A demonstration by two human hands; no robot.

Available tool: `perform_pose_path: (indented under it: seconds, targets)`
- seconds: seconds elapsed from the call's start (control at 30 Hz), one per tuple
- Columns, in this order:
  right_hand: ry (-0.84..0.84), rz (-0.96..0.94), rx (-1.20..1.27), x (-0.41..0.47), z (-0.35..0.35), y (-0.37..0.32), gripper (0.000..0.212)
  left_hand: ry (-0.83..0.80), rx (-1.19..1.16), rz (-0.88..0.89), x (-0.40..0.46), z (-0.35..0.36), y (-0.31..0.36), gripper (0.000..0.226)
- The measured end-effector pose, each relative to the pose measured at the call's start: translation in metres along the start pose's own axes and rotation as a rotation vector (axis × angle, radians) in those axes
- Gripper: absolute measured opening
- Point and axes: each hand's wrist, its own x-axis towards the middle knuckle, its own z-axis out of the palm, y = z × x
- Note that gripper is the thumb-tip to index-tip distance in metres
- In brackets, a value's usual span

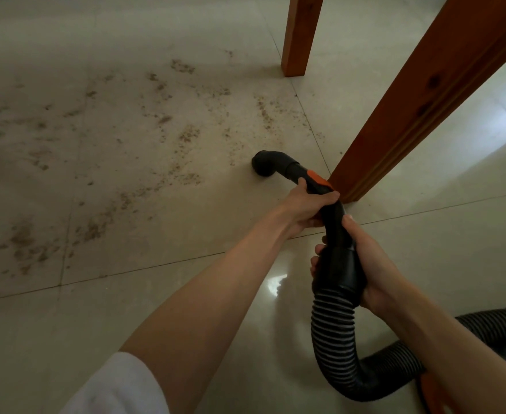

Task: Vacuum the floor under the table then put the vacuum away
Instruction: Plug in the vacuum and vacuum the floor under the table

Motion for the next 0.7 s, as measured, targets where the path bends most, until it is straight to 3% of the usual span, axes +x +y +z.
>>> perform_pose_path:
  seconds: [0.4,0.57,0.7]
  targets:
    - [0.015,0.024,0.009,0.014,0.015,-0.019,0.047,0.105,-0.042,0.076,0.009,-0.002,0.007,0.087]
    - [-0.038,0.039,-0.131,0.019,0.022,-0.025,0.05,0.092,-0.107,0.089,0.008,-0.02,0.013,0.09]
    - [-0.037,-0.098,-0.326,0.024,0.04,-0.015,0.049,0.115,-0.167,0.076,0.005,-0.038,0.018,0.086]
